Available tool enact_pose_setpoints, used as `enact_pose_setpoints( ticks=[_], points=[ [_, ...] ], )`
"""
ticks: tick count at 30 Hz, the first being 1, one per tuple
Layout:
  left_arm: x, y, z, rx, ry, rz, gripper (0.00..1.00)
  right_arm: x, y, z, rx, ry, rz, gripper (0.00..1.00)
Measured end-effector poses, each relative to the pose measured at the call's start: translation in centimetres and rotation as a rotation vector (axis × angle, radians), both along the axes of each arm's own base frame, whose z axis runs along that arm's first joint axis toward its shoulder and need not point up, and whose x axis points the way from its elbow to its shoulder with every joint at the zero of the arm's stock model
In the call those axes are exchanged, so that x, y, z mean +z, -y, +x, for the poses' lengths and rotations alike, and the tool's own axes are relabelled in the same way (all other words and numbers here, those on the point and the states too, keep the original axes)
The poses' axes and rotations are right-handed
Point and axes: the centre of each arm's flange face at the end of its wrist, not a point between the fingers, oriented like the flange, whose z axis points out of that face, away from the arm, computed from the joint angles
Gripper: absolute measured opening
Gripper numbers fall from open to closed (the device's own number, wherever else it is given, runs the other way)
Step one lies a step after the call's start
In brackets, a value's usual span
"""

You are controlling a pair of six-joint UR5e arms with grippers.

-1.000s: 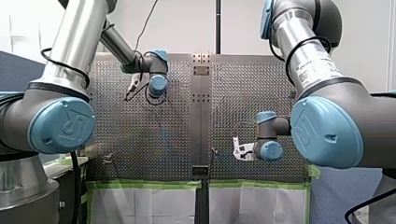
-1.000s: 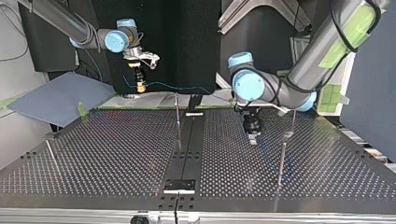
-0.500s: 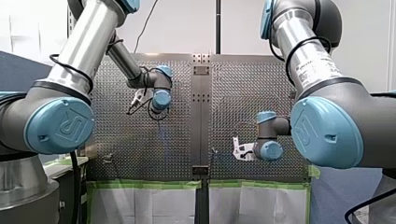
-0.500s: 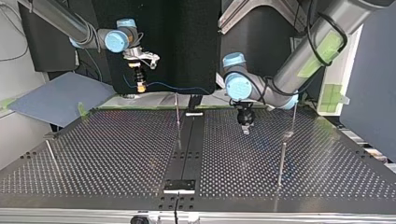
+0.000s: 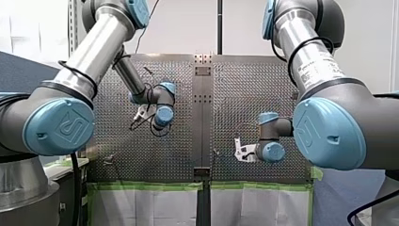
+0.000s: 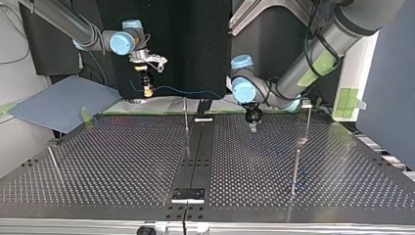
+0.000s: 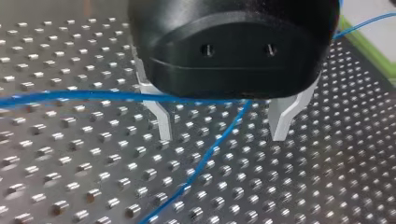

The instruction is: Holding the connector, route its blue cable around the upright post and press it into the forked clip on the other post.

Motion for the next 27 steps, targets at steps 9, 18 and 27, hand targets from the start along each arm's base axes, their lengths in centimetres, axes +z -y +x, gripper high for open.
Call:
enact_pose_setpoints(
  ticks=[9, 18, 27],
  points=[
    [-4.8, 0.1, -0.4, -0.008, -0.075, 0.024, 1.0, 0.0, -0.2, 0.2, 0.005, -0.001, 0.003, 0.0],
    [-9.9, 0.8, -1.4, -0.033, -0.151, 0.049, 1.0, 0.0, -0.2, 0.3, 0.007, -0.001, 0.003, 0.0],
    [-13.9, 3.2, -3.3, -0.121, -0.21, 0.002, 1.0, 0.1, -0.1, 0.4, 0.007, -0.001, 0.003, 0.0]
  ],
)
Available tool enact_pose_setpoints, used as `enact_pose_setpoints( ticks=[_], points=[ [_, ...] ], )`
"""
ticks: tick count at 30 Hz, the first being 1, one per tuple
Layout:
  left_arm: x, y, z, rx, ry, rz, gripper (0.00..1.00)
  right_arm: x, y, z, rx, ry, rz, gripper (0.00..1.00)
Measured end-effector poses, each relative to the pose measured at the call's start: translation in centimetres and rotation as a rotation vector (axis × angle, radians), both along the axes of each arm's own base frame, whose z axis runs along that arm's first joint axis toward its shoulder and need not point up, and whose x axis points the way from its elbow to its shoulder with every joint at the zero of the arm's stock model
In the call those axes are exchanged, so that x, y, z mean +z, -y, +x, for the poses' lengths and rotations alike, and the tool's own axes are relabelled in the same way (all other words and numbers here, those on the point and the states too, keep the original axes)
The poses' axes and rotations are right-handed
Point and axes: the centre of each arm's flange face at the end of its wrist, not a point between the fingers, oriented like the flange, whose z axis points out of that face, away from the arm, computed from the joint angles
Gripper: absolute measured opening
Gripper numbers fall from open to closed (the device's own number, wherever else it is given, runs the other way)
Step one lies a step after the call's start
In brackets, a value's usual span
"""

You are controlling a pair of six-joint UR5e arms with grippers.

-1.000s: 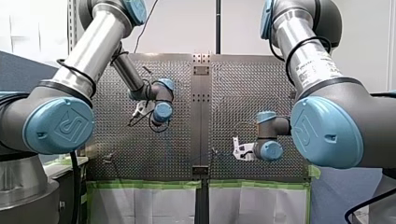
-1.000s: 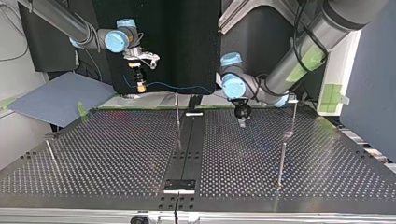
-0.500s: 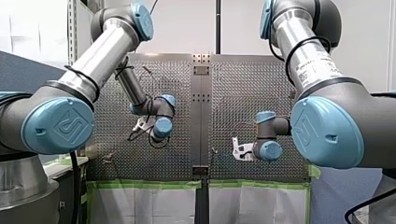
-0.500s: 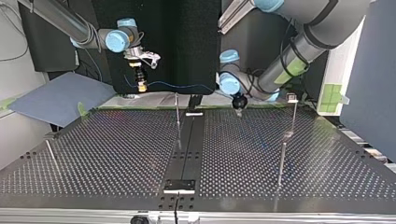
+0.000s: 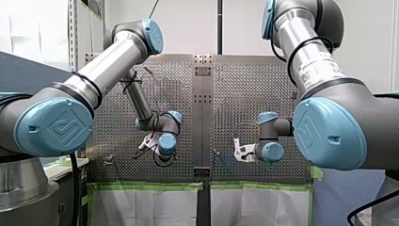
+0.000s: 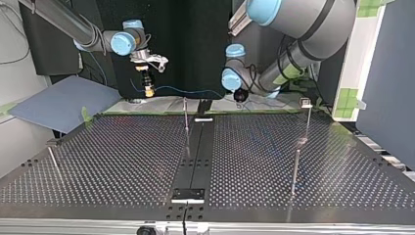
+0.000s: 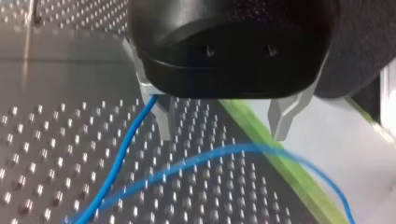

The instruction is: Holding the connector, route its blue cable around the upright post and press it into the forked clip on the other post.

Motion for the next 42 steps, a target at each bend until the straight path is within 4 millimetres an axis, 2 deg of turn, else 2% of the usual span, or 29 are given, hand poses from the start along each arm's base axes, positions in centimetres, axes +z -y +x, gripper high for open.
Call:
enact_pose_setpoints(
  ticks=[22, 31, 42],
  points=[
    [-0.5, 8.0, -3.6, -0.215, 0.011, -0.28, 1.0, 0.4, 0.3, 0.7, 0.035, 0.01, -0.009, 0.0],
    [-0.5, 10.1, -4.6, -0.28, -0.004, -0.388, 1.0, 0.5, 0.4, 0.9, 0.043, 0.012, -0.012, 0.0],
    [0.0, 11.9, -4.4, -0.351, 0.031, -0.546, 1.0, 0.6, 0.6, 1.1, 0.059, 0.032, -0.013, 0.0]
  ],
)
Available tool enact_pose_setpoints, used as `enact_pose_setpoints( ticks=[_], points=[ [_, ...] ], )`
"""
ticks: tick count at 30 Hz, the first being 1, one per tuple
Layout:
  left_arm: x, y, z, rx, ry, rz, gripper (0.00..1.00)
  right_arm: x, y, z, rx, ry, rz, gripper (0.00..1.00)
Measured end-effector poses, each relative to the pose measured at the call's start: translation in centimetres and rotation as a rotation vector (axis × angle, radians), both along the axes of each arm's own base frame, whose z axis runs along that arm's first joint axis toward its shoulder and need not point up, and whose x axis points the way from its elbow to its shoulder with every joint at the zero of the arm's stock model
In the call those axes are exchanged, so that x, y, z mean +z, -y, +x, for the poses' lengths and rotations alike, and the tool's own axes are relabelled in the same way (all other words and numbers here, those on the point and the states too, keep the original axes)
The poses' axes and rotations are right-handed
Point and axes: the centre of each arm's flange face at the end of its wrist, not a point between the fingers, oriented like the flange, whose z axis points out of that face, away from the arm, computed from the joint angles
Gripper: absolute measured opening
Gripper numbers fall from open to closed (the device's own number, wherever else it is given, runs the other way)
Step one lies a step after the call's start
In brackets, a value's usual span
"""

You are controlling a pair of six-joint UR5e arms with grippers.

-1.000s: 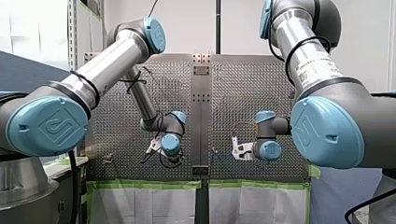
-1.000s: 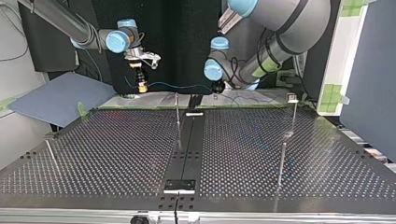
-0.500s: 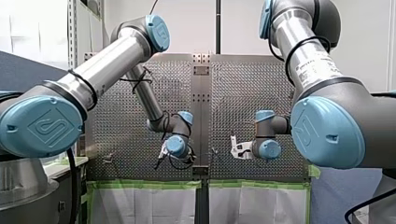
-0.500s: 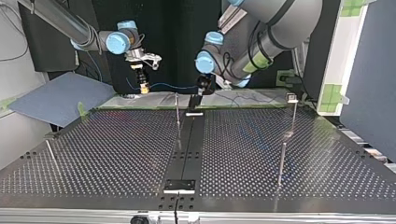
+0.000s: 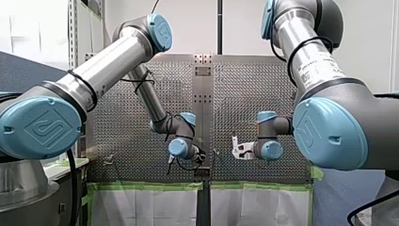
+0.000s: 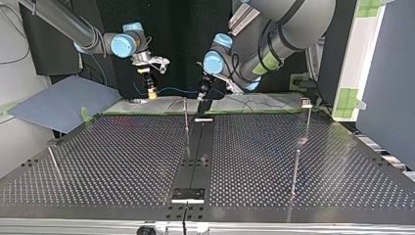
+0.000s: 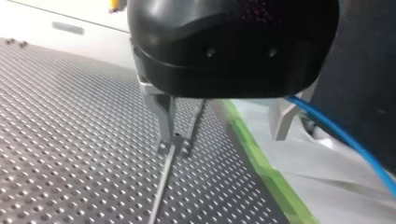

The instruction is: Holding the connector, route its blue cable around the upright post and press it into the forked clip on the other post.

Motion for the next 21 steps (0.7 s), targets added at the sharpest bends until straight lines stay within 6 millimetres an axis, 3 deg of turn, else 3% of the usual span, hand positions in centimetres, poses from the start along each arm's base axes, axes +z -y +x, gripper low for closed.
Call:
enact_pose_setpoints(
  ticks=[21],
  points=[
    [0.4, 1.2, -0.8, 0.146, 0.008, -0.17, 1.0, 0.2, 0.6, -0.1, 0.098, 0.107, 0.032, 0.0]
  ],
)
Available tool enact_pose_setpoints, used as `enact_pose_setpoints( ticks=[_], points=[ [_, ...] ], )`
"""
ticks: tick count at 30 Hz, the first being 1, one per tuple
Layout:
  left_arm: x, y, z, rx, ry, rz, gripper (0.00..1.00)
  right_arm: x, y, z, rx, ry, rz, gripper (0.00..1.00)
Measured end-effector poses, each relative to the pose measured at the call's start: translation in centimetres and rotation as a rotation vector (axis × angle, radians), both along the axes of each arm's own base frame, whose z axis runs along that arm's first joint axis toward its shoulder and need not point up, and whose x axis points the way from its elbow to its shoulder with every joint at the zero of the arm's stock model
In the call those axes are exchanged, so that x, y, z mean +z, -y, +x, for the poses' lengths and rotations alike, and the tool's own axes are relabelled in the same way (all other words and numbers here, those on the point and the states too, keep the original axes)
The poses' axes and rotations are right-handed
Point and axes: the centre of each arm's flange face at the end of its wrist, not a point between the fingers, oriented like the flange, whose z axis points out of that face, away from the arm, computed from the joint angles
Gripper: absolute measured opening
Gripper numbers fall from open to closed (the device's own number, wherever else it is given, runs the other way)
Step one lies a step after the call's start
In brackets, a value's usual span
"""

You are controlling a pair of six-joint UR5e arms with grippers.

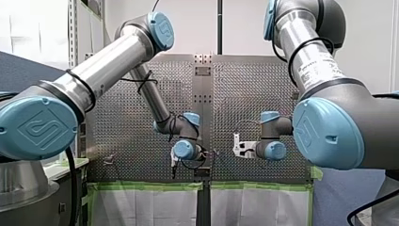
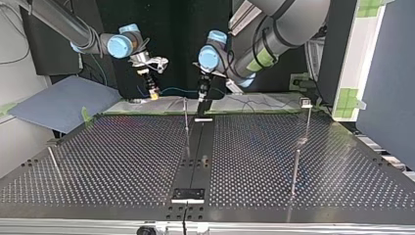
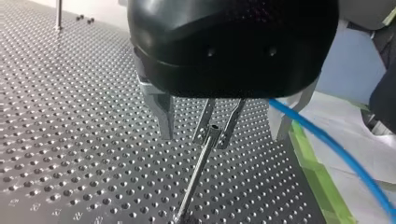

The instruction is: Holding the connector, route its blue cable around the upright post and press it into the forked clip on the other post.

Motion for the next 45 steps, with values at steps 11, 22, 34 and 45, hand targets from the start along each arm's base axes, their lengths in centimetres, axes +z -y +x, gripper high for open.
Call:
enact_pose_setpoints(
  ticks=[11, 22, 34, 45],
  points=[
    [0.5, 0.8, -0.3, 0.084, 0.039, -0.108, 1.0, -0.1, -0.3, 0.2, 0.046, 0.022, 0.037, 0.0],
    [0.9, 1.5, -1.0, 0.151, 0.085, -0.14, 1.0, 0.3, 0.8, -0.5, 0.046, 0.059, 0.045, 0.0],
    [1.1, 1.2, -1.2, 0.225, 0.125, -0.083, 1.0, 0.4, 1.2, -0.9, 0.078, 0.084, 0.054, 0.0],
    [1.2, 0.3, -1.3, 0.316, 0.142, -0.041, 0.22, 0.4, 1.2, -0.9, 0.081, 0.084, 0.056, 0.0]
  ],
)
